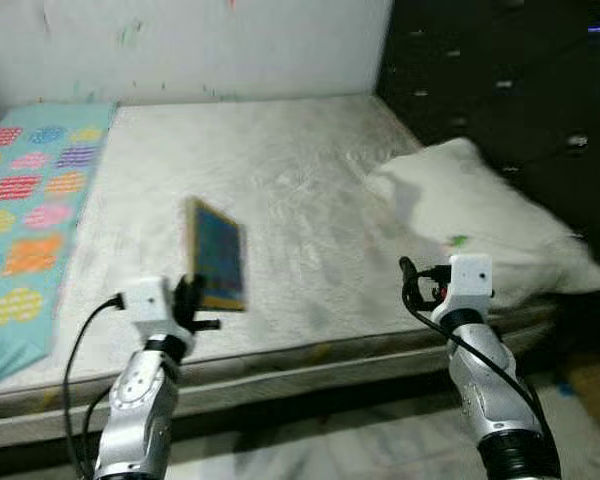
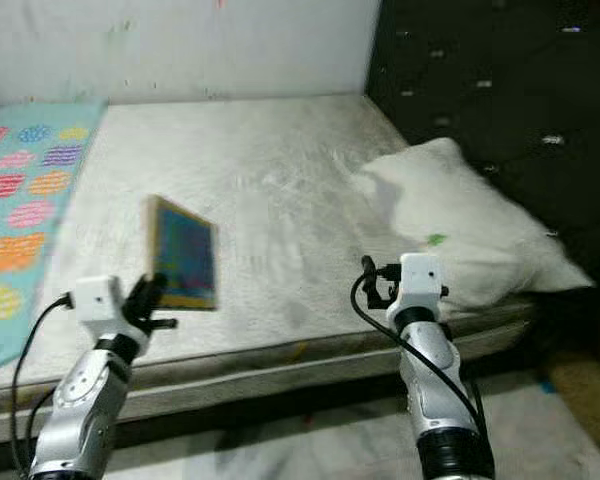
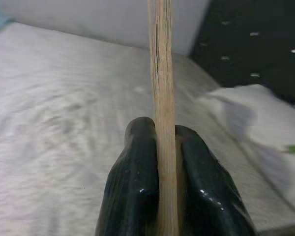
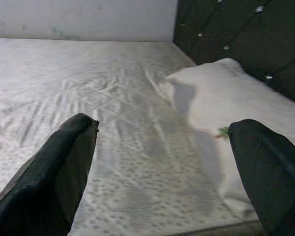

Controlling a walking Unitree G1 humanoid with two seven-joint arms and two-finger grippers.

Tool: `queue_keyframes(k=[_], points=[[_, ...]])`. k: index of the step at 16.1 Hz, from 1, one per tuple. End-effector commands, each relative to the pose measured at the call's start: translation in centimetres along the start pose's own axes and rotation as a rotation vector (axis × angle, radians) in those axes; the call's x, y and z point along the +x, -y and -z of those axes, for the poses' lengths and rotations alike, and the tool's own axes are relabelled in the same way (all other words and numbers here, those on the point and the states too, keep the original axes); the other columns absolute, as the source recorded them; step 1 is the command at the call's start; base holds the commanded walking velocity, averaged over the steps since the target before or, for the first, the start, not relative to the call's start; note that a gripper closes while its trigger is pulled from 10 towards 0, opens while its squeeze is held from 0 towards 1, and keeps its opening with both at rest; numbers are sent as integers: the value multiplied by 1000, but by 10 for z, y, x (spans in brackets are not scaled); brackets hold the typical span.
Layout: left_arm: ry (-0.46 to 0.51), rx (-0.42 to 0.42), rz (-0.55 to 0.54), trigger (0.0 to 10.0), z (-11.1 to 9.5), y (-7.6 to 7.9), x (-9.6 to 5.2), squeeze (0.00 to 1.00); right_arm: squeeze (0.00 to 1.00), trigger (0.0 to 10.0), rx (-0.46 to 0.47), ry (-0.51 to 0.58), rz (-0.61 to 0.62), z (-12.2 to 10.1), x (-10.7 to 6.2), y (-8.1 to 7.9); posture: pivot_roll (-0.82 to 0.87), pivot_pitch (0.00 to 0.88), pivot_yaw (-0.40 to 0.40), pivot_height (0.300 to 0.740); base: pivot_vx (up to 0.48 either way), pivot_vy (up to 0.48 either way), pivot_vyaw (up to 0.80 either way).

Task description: Clean up the room

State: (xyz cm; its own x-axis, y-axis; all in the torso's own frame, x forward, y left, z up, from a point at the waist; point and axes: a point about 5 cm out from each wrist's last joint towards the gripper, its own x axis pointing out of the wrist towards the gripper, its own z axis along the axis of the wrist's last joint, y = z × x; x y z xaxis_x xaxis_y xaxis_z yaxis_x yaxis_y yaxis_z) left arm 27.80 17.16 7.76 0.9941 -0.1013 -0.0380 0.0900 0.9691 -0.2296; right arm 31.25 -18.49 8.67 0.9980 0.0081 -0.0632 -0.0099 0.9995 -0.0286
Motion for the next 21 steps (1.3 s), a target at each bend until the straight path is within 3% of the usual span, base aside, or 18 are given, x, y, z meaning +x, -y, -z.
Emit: queue_keyframes(k=[1,21], points=[[58,15,-13,10000,-13,-7,1,0,0,10000,13,21,-14,-5,3,-7,-101,0,-33,740,0,0,0],[42,-5,-7,10000,-11,-7,-1,0,0,10000,-1,23,-15,-3,2,-5,-99,0,-37,740,270,0,0]])
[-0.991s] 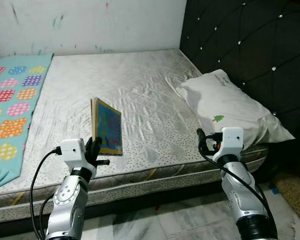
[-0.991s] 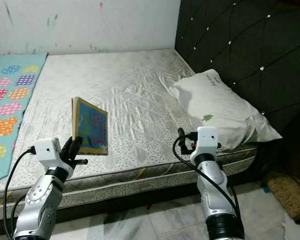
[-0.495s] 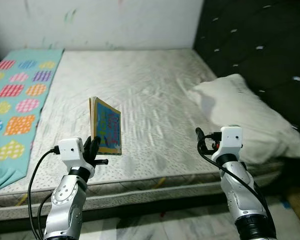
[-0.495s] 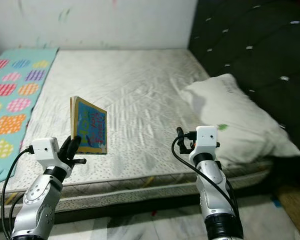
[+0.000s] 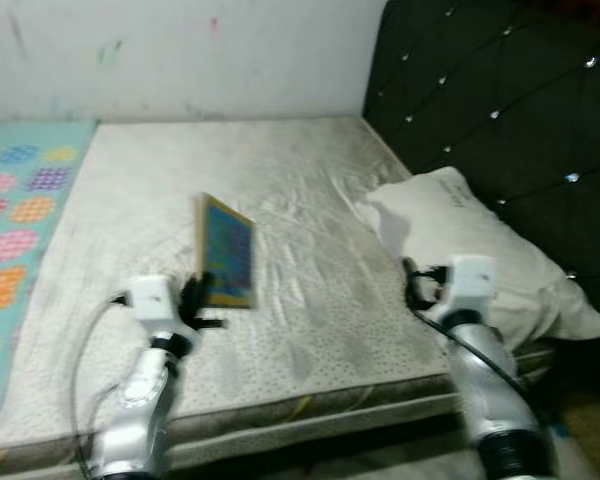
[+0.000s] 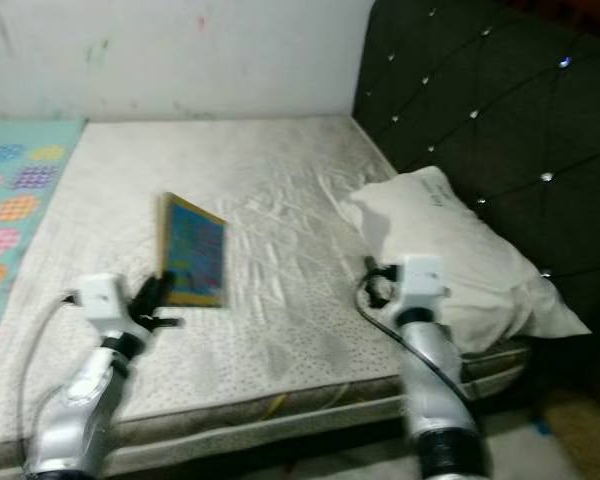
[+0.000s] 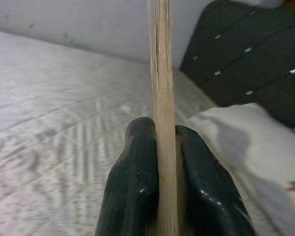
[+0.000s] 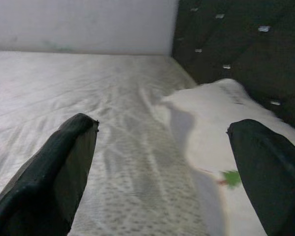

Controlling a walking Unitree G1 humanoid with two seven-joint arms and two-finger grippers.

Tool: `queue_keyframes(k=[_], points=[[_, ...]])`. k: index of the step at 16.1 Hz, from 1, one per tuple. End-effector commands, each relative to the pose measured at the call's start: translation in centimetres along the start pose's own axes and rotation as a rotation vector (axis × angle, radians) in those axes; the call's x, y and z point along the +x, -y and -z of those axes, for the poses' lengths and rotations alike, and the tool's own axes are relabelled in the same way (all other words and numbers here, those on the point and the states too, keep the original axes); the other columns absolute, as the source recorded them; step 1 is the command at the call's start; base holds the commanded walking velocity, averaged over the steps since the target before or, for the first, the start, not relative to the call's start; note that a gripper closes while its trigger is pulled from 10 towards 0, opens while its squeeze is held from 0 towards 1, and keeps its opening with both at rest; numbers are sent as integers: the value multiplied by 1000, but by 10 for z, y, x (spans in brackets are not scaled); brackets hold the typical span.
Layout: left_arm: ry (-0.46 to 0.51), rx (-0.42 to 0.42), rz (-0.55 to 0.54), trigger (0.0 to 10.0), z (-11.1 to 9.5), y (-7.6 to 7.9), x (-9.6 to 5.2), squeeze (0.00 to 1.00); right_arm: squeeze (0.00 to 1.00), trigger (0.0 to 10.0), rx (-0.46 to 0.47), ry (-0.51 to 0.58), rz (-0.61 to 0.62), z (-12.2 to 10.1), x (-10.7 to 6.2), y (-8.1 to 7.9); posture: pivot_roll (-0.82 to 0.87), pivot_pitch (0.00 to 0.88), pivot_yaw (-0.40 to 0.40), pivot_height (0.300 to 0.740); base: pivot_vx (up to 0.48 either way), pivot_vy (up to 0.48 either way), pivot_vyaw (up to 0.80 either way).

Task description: Clean up the room

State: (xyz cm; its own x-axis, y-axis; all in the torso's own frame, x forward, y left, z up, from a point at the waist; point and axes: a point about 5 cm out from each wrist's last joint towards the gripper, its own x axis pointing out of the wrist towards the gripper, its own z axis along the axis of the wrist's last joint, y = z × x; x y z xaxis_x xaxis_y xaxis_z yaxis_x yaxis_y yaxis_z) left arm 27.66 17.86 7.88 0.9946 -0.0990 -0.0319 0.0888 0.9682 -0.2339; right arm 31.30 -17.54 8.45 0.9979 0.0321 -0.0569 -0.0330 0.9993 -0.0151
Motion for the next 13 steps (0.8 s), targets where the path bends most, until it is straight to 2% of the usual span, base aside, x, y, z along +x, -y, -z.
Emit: queue_keyframes(k=[1,5,6,7,8,13], points=[[29,-4,-8,10000,-7,0,2,0,0,10000,-14,16,9,-5,1,5,-98,0,-38,740,0,0,0],[0,29,-40,10000,-6,-4,1,0,0,10000,6,16,-1,-4,0,4,-96,0,-43,740,0,0,0],[7,109,-63,10000,-8,-5,0,0,0,10000,17,13,-2,-3,0,3,-95,0,-44,740,0,0,0],[10,121,-56,10000,-9,-4,-1,0,0,10000,15,11,-5,-3,0,3,-91,0,-44,740,0,0,0],[5,58,-2,10000,-7,-2,-1,0,0,10000,2,10,-17,-3,1,1,-90,0,-44,740,0,0,0],[-5,55,12,10000,-5,1,-1,0,0,10000,-4,13,-29,-3,0,-3,-92,0,-43,740,0,0,775]])
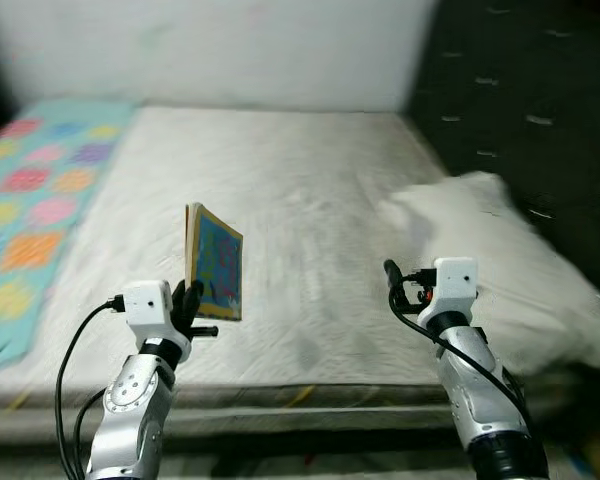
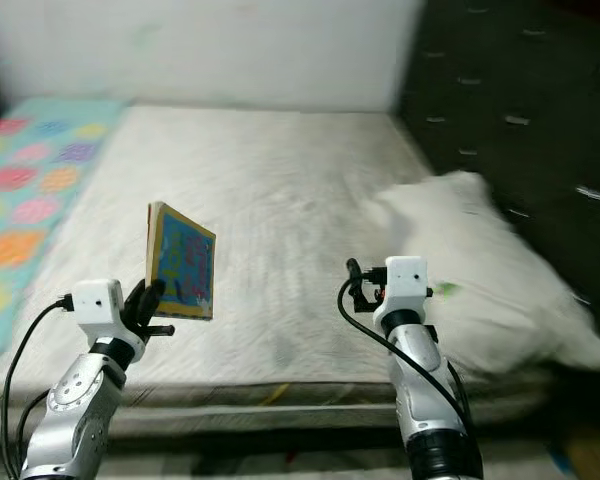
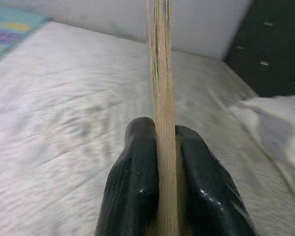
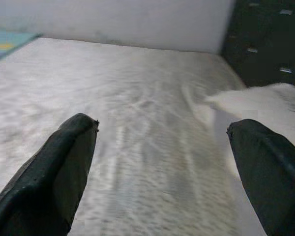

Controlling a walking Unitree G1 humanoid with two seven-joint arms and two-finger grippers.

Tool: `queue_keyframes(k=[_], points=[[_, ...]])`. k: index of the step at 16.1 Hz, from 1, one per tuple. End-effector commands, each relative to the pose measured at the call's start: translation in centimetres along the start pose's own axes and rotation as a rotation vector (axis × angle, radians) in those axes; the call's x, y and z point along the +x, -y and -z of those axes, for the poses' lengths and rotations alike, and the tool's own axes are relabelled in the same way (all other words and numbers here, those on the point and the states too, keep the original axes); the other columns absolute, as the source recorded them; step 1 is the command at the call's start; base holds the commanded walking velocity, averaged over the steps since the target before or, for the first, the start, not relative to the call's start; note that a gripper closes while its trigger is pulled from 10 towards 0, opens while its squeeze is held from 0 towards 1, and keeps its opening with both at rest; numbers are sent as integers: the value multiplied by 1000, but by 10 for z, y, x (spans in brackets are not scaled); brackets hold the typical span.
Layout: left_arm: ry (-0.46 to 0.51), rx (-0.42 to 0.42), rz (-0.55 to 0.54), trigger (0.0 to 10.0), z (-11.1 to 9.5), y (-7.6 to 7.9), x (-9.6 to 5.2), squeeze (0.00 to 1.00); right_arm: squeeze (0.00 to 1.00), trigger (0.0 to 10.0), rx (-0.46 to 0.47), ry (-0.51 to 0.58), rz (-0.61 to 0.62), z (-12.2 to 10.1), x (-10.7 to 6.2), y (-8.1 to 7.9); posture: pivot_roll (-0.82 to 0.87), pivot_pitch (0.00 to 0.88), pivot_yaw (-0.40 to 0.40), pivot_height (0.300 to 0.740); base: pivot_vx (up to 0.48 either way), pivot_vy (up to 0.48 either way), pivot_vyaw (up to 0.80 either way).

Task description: Clean up the room

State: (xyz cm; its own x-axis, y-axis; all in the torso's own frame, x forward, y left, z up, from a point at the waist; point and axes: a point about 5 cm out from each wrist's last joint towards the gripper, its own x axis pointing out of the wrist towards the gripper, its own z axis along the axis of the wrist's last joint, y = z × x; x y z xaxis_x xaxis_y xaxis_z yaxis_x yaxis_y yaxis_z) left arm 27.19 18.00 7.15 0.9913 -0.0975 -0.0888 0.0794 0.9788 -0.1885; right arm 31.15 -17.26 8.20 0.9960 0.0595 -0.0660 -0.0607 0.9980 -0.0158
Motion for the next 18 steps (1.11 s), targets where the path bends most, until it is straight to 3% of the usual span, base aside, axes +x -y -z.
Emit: queue_keyframes(k=[1,5,18], points=[[51,10,26,10000,-12,4,2,0,0,10000,-2,23,0,-5,1,0,-93,0,-42,740,0,0,519],[49,0,40,10000,-12,5,2,0,0,10000,-3,20,2,-5,1,0,-95,0,-43,740,0,0,0],[44,-13,40,10000,-12,4,4,0,0,10000,-4,18,1,-5,2,0,-96,0,-41,740,0,-294,0]])
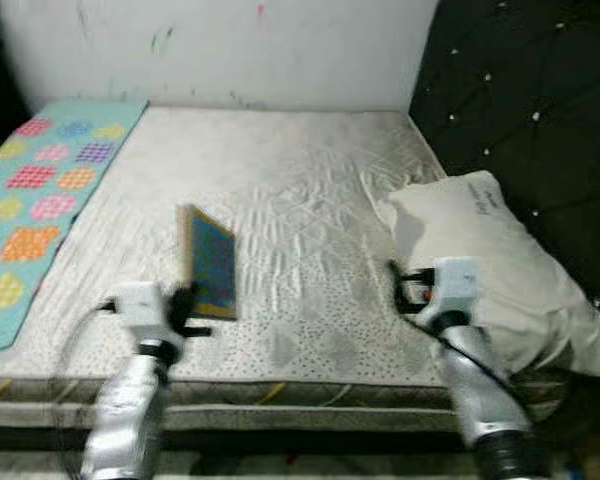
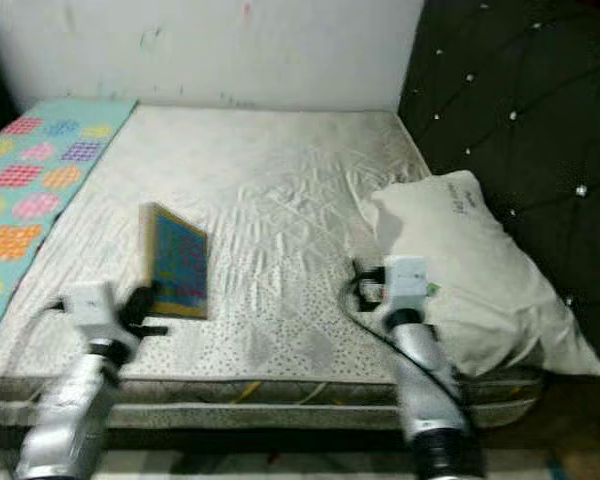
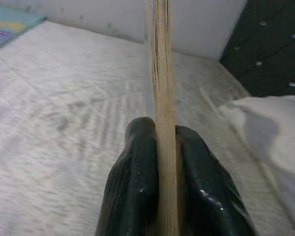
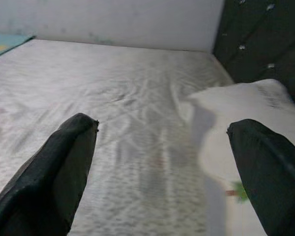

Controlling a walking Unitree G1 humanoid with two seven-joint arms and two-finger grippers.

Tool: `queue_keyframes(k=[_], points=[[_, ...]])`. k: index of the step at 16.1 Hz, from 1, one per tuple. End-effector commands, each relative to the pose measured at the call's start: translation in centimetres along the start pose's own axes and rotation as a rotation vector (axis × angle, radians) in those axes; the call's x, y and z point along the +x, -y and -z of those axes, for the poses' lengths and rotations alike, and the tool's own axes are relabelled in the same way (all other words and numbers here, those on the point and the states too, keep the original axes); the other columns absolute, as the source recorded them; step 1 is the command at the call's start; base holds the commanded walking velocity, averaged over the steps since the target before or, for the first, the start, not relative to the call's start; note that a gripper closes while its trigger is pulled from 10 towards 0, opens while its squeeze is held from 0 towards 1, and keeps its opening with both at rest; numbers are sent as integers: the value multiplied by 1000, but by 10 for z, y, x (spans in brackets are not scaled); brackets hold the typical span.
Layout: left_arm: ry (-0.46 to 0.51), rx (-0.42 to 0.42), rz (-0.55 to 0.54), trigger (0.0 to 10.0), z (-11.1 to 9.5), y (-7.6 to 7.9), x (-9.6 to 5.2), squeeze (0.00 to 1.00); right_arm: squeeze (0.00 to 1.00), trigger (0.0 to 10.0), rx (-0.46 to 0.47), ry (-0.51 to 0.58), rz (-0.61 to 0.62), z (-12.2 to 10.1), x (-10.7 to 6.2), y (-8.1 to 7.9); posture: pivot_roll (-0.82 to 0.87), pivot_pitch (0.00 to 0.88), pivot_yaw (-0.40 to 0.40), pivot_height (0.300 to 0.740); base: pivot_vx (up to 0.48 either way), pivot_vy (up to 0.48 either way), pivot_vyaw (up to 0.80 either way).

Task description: Clean up the room

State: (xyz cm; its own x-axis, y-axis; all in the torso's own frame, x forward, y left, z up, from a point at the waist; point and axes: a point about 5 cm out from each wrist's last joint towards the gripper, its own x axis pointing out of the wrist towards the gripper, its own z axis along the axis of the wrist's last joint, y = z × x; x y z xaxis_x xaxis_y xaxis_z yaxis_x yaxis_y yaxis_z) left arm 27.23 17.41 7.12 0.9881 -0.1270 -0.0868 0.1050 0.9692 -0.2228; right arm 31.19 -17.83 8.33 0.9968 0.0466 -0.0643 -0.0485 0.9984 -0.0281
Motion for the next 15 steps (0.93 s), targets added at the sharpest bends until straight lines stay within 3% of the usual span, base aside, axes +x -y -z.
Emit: queue_keyframes(k=[1,6,15], points=[[47,21,11,10000,-13,-1,4,0,0,10000,7,16,-12,-4,2,-6,-95,0,-41,740,0,-296,0],[47,21,13,10000,-13,-1,4,0,0,10000,6,16,-10,-3,2,-5,-96,0,-40,740,0,-302,0],[75,-30,59,10000,-15,4,4,0,0,10000,-2,18,-13,-4,3,-3,-101,0,-43,740,27,0,0]])
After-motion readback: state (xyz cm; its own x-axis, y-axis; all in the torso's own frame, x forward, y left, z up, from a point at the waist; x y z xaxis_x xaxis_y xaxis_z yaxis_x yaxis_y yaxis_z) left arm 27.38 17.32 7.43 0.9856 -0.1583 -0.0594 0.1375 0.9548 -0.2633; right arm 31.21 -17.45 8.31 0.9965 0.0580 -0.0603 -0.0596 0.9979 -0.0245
